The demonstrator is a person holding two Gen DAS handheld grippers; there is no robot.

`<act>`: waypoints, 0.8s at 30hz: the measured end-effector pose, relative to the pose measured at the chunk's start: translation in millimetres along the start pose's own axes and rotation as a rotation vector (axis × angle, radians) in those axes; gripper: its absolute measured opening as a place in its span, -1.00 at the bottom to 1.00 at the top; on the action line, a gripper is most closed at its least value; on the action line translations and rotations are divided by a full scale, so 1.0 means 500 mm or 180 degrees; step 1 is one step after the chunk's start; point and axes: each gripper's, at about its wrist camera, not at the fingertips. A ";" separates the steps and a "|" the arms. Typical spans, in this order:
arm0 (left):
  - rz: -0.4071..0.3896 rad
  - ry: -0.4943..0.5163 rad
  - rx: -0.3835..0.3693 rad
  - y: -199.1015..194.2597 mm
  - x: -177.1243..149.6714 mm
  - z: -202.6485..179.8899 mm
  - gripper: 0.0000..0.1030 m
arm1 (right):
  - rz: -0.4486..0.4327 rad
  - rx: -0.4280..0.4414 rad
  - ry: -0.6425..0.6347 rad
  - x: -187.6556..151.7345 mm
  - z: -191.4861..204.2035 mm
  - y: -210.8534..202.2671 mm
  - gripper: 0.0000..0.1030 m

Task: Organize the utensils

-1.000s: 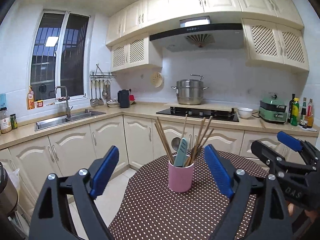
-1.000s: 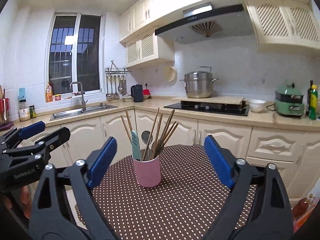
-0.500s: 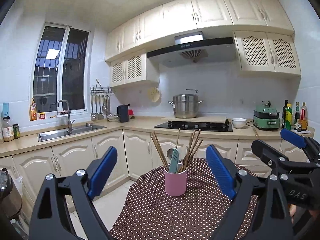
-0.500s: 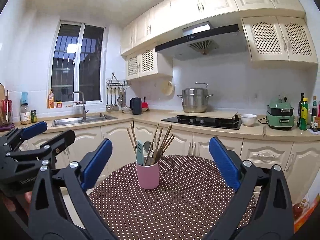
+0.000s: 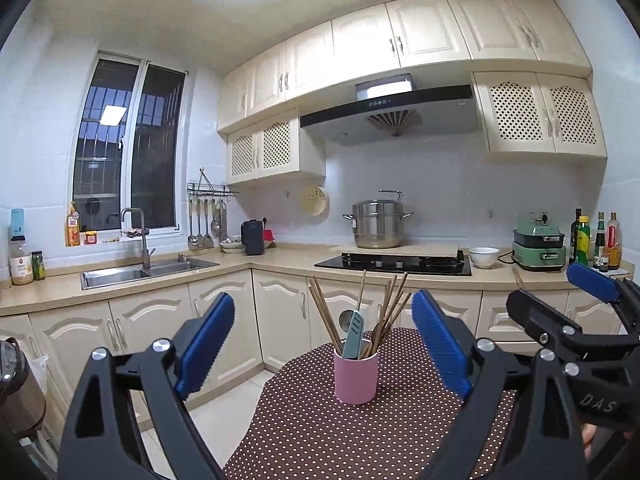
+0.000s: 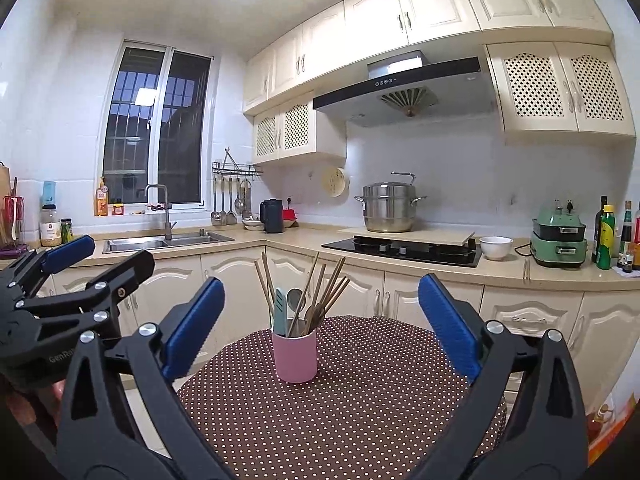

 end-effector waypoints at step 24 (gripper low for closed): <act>0.0033 0.0070 0.0027 0.024 -0.010 -0.007 0.72 | 0.0075 -0.0066 -0.0023 -0.009 -0.003 0.017 0.86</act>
Point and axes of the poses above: each gripper's, at about its wrist camera, not at the fingertips, and y roughly the way its jaws point, z to its left, x to its top, and after that the axes turned 8 degrees about -y, right-handed
